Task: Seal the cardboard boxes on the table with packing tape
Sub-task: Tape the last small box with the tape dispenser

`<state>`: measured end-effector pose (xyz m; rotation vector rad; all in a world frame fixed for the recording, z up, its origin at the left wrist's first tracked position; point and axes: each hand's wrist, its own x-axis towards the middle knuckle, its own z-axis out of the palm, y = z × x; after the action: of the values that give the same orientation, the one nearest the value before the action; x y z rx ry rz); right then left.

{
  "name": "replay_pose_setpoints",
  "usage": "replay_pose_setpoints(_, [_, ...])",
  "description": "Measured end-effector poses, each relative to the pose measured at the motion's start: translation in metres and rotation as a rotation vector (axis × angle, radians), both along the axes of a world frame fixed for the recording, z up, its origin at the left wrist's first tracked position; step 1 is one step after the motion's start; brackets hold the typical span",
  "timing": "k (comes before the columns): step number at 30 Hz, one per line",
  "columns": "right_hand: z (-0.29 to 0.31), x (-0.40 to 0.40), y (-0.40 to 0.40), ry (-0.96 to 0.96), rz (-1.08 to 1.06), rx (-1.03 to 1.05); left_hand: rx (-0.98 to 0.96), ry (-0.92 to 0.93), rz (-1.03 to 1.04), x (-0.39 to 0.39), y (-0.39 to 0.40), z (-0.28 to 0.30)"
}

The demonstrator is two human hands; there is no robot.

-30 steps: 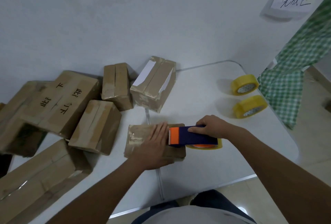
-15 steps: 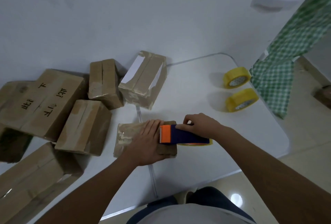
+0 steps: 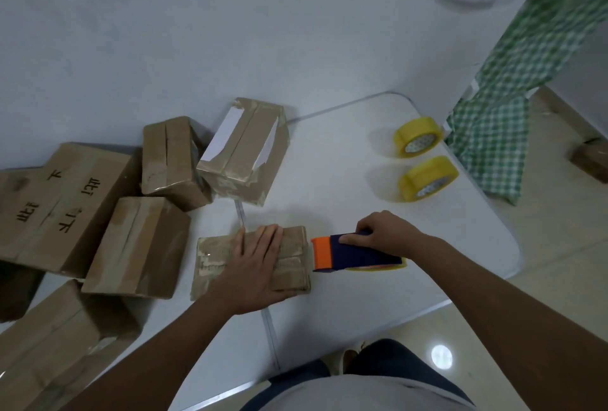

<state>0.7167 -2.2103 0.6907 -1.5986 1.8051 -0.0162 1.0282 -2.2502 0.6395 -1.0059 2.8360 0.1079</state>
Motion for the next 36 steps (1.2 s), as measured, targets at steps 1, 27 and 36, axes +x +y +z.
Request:
replay_pose_setpoints(1, [-0.002, 0.003, -0.001, 0.004, 0.009, -0.002, 0.004, -0.01, 0.005, -0.001, 0.0, 0.001])
replay_pose_setpoints(27, [-0.01, -0.018, 0.016, 0.049, -0.015, 0.083, 0.051, -0.031, 0.079, -0.028, 0.009, -0.002])
replay_pose_setpoints(36, [-0.009, 0.021, 0.007, 0.17, 0.044, 0.148, 0.042, -0.004, 0.081, -0.029, 0.009, -0.003])
